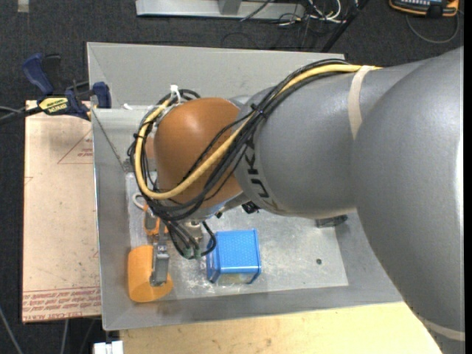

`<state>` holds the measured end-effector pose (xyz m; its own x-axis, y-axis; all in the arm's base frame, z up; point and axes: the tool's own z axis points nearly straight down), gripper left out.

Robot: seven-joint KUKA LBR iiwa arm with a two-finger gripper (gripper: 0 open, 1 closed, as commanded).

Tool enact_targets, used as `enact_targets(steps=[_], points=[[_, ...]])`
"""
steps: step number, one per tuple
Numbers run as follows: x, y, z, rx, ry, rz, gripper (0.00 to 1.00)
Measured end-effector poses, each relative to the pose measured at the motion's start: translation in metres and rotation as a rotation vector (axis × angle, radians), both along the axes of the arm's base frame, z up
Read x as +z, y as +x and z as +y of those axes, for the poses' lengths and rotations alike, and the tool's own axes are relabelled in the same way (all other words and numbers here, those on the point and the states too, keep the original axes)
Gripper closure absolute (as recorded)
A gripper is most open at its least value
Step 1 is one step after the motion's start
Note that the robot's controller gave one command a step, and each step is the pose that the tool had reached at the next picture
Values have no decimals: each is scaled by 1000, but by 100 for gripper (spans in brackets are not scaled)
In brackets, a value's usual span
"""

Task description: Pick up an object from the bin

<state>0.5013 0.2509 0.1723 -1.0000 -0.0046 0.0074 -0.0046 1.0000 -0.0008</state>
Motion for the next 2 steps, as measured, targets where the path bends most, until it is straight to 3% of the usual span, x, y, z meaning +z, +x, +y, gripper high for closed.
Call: enact_targets(steps=[1,2], points=[[5,2,-1,-5,2,-7,0],[-34,-3,-18,-58,4,-10,0]])
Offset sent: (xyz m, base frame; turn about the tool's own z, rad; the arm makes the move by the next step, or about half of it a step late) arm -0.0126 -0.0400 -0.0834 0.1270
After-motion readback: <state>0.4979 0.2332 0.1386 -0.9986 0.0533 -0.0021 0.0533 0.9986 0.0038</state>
